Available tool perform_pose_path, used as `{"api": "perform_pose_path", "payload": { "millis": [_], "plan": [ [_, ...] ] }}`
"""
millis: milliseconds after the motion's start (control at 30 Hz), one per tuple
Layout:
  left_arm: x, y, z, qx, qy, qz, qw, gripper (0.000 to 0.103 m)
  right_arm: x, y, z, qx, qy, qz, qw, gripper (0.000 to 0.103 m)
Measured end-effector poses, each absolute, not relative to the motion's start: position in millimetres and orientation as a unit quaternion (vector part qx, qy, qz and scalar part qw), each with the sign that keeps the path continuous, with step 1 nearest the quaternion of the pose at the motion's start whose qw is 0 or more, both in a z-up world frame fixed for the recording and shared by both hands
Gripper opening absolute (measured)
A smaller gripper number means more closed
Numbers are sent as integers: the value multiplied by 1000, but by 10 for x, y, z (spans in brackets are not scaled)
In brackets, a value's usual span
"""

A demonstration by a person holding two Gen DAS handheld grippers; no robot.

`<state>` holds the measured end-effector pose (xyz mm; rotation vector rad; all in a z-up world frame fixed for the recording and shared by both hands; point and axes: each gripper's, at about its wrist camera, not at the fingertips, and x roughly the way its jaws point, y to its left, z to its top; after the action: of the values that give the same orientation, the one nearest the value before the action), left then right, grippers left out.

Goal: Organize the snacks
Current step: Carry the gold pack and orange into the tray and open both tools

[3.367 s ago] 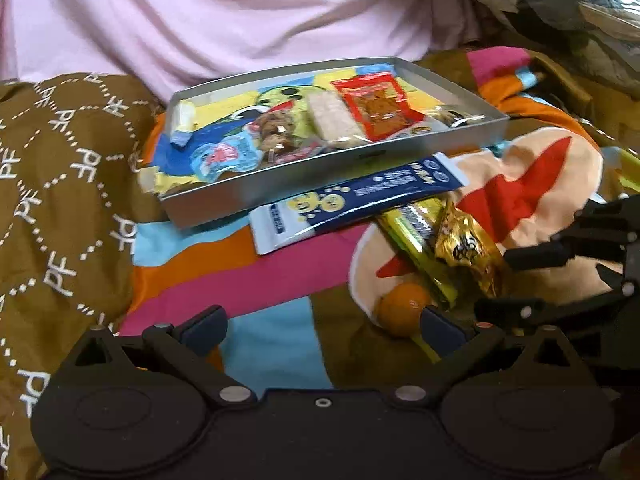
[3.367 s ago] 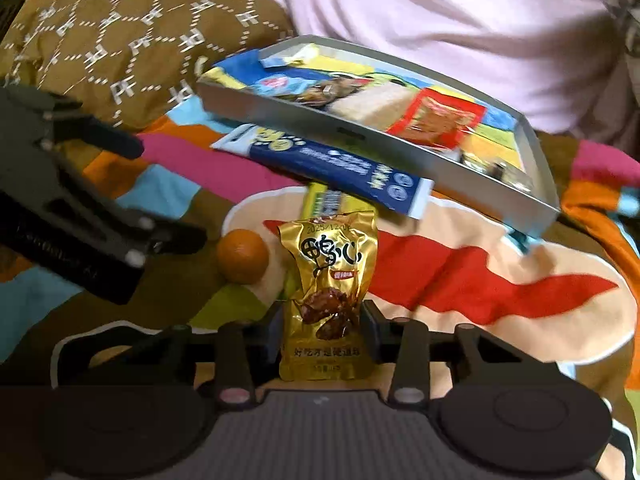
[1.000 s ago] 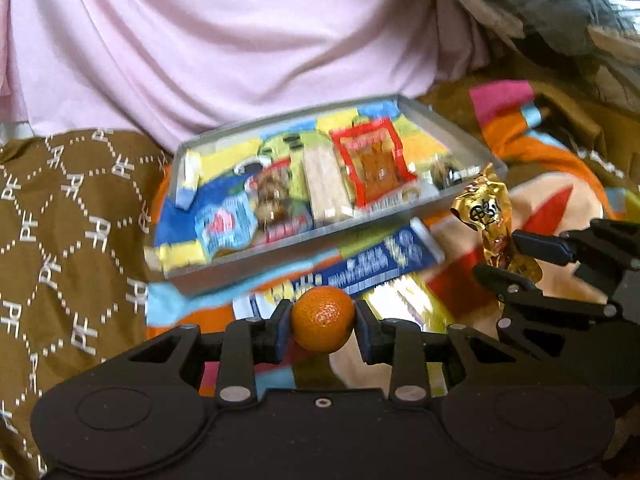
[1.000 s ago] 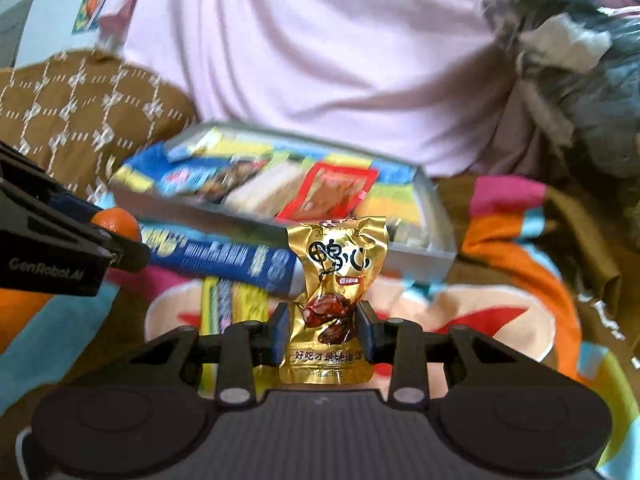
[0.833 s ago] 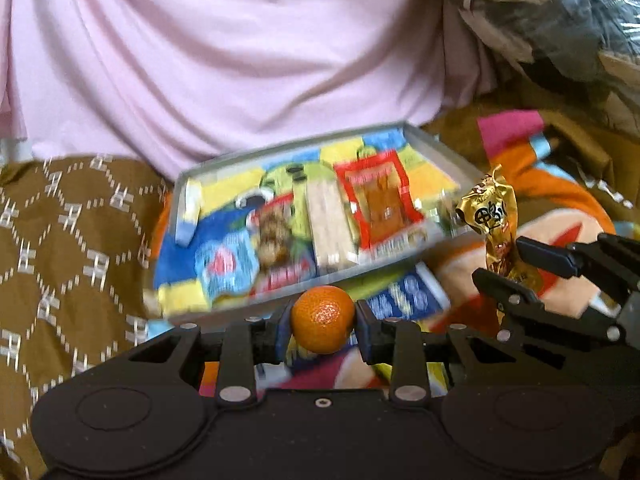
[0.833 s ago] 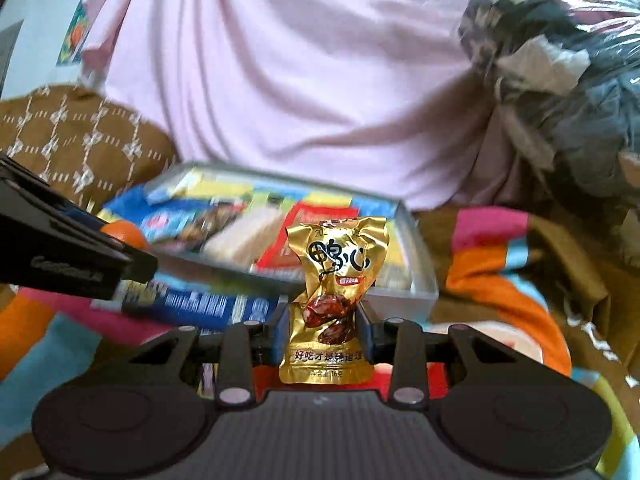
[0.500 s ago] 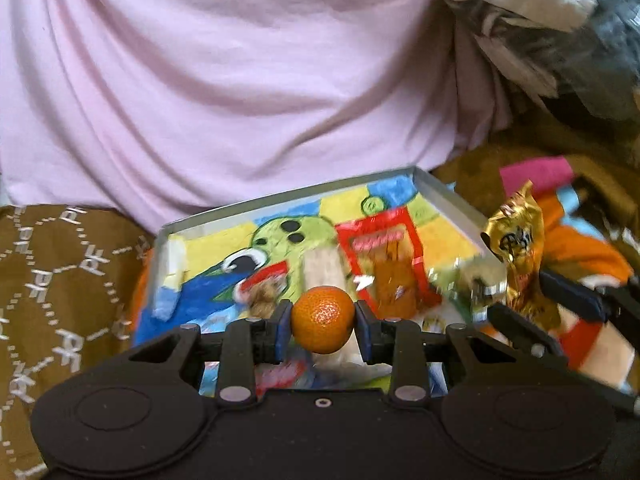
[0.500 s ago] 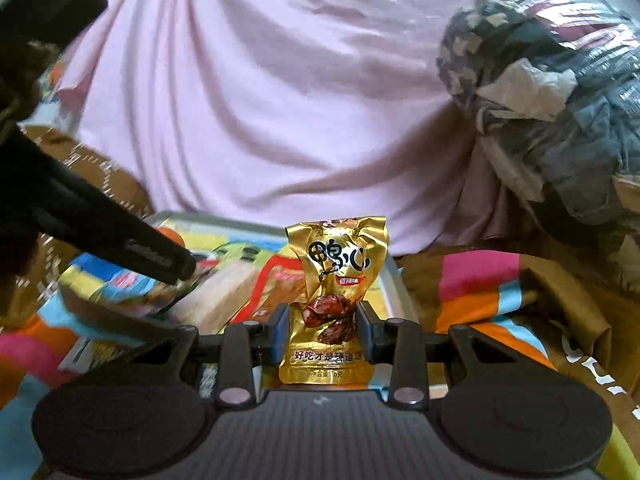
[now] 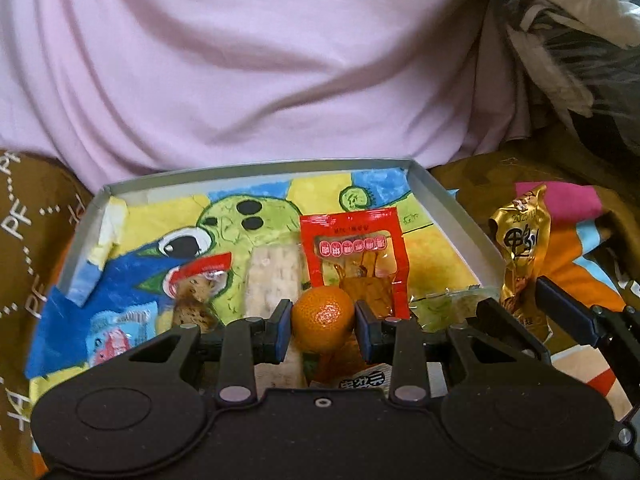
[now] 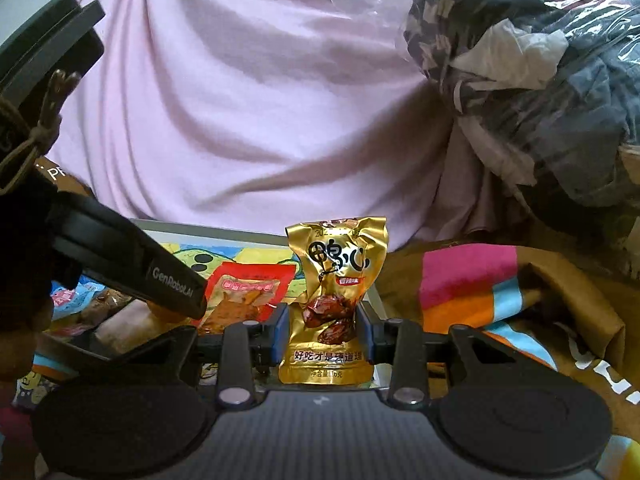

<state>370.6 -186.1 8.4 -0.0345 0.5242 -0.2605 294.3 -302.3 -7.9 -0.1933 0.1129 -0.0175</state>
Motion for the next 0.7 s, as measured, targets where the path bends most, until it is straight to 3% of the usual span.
{"api": "perform_pose_path", "payload": {
  "millis": [700],
  "plan": [
    [3719, -1853, 106, -15, 255, -127, 958, 37, 3049, -2956, -130, -107, 99, 0, 989, 46]
  ]
}}
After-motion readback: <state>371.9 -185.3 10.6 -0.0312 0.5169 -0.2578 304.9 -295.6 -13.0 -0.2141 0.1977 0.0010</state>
